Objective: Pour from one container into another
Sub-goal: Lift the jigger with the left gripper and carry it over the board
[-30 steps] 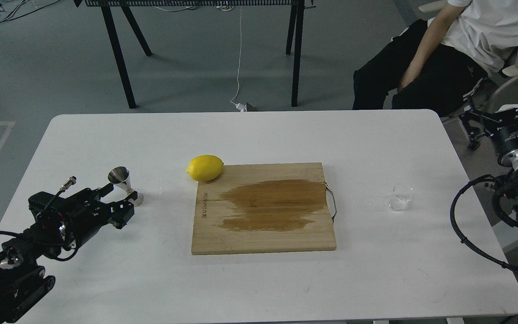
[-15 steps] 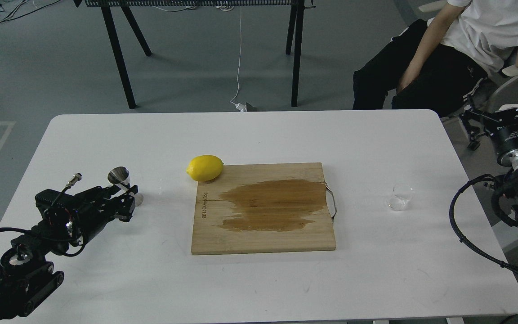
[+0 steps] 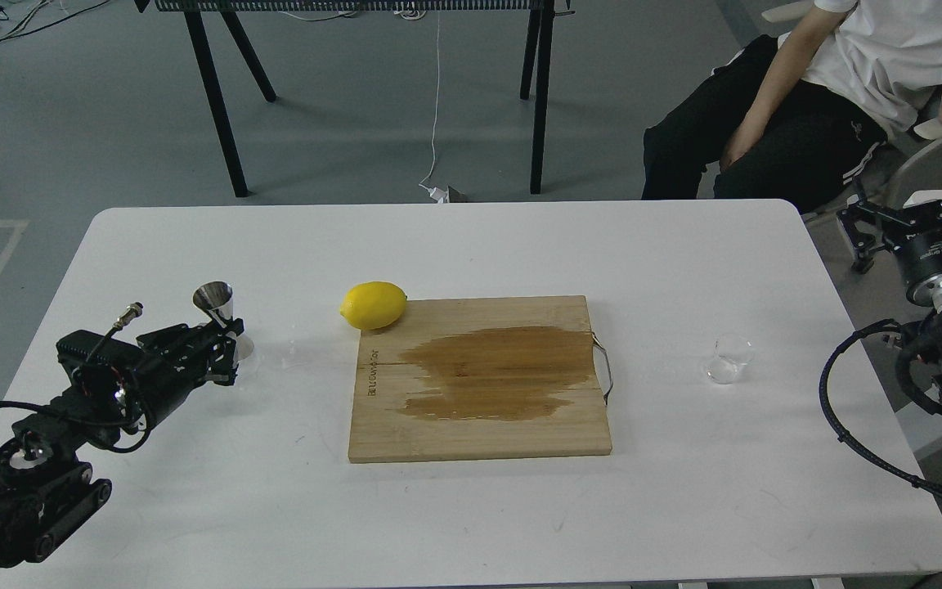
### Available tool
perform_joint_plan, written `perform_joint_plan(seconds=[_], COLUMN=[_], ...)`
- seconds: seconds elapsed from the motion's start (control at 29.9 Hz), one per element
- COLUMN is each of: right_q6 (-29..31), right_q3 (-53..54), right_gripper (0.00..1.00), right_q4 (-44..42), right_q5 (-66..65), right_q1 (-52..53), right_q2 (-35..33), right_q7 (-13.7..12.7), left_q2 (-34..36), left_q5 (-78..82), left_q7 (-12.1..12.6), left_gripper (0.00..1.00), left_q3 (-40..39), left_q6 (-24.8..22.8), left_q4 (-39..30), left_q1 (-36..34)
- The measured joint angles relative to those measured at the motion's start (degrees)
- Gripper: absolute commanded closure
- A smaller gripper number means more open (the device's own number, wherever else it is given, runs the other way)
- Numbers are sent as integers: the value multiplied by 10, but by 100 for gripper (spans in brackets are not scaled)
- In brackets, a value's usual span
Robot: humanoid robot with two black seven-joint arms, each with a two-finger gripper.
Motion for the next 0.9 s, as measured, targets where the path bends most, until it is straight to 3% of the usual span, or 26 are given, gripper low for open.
perform_joint_plan(seconds=[0.17,0.3,0.57,0.8,0.9], right_q6=[0,0,0,0,0], right_q3=[1,2,22,28,28], right_gripper=[0,0,0,0,0], right_q4=[0,2,2,3,3], right_q5=[1,2,4,4,4], right_q1=[-2,-8,-39,-51,-51], right_q2=[-8,-19,-38,-46,-46], right_q7=[0,0,0,0,0], left_q2=[44,32,-73,-141,-169], left_q5=[1,13,74,75,75], left_q7=[6,11,13,15,34], left_gripper=[95,96,96,96,95], left_q3=[2,5,23,70,94], left_q6=[-35,-89,-152,-161,-161], left_q4=[-143,-202,-209,-169,-150], left_q1=[-38,-78,-123,-122,-120])
